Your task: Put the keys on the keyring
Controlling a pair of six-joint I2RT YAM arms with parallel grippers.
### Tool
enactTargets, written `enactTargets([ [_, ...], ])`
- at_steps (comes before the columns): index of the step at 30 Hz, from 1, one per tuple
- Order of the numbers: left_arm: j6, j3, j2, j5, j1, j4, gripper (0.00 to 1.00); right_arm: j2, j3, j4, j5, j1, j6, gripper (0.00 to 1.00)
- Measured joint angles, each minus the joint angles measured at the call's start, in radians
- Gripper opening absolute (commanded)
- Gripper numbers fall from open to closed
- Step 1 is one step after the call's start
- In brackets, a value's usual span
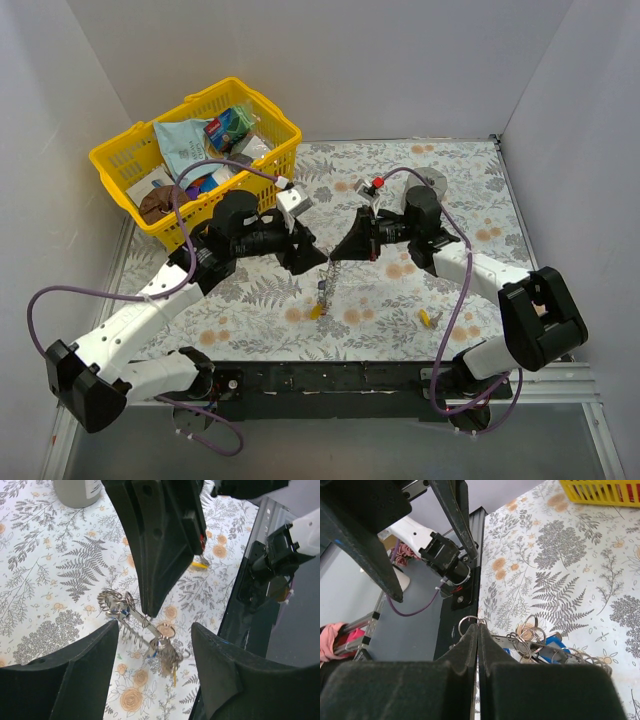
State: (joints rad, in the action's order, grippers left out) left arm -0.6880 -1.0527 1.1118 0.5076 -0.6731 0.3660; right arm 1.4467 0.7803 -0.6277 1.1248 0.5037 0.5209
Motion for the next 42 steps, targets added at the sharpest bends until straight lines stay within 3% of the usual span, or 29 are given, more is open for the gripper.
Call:
enactTargets([
  [6,0.050,0.061,-0.087,0.059,0.012,-0.030,0.47,-0.020,0.011,-0.015,0.062,-0.008,0.003,0.01],
  [10,0.044,0.077,-0.096,0.123,0.026,-0.100,0.42,-0.048,0.006,-0.149,0.090,-0.011,0.086,0.01],
  [17,0.008,0.156,-0.104,0.220,0.030,-0.225,0.41,-0.033,-0.043,-0.538,0.130,-0.012,0.435,0.01],
  [21,-0.020,0.196,-0.122,0.256,0.030,-0.305,0.40,0.044,-0.043,-0.617,0.137,-0.012,0.661,0.01],
  [25,-0.042,0.207,-0.126,0.283,0.030,-0.364,0.37,0.082,-0.044,-0.623,0.136,-0.012,0.761,0.01],
  [32,-0.050,0.207,-0.119,0.301,0.030,-0.396,0.32,0.030,-0.053,-0.640,0.127,-0.013,0.693,0.01],
  [42,-0.056,0.207,-0.076,0.319,0.030,-0.417,0.30,-0.165,-0.062,-0.452,0.090,-0.013,0.309,0.01],
])
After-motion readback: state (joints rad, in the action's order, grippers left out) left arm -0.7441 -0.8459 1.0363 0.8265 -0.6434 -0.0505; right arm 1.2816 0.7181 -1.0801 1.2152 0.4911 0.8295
